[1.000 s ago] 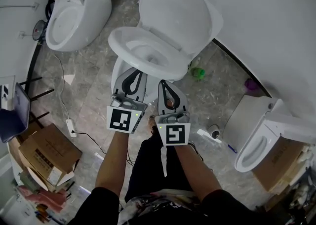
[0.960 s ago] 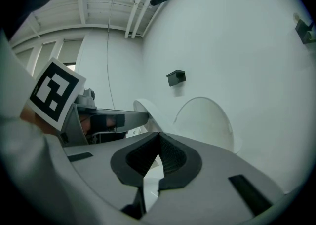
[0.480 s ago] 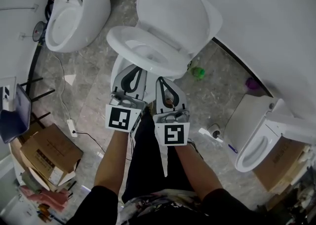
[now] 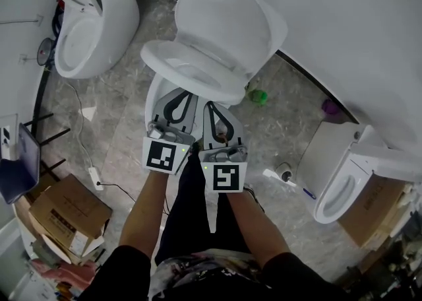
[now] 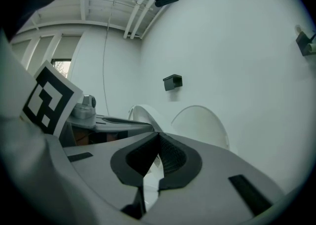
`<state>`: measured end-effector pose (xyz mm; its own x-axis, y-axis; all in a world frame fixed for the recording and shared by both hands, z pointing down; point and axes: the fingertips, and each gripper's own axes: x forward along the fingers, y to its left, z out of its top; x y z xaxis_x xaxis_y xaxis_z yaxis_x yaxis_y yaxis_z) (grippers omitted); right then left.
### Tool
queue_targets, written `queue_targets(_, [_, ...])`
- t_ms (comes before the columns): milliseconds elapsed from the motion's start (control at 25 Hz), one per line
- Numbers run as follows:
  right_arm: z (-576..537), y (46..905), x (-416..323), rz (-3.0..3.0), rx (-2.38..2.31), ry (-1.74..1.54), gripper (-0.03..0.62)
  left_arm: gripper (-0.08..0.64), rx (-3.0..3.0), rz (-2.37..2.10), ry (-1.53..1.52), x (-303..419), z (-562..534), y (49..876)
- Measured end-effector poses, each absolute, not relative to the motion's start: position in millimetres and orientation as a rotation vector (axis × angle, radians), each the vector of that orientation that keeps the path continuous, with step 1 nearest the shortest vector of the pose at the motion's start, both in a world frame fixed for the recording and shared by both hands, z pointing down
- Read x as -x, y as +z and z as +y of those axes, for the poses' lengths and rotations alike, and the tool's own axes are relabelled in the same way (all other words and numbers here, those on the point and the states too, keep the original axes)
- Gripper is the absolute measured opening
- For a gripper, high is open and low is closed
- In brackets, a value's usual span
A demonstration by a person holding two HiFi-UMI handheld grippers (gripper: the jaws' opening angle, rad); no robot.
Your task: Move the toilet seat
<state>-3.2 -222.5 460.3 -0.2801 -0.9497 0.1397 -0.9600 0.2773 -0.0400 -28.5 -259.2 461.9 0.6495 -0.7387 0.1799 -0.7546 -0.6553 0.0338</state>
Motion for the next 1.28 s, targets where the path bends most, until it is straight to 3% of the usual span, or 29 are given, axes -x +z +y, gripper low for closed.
queue_targets(1280, [-270.8,455.7,-22.7,-2.249,-2.049,0.200,0.003,0.026,-2.841,-1.033,0.178,8.4,-303.6,448.8])
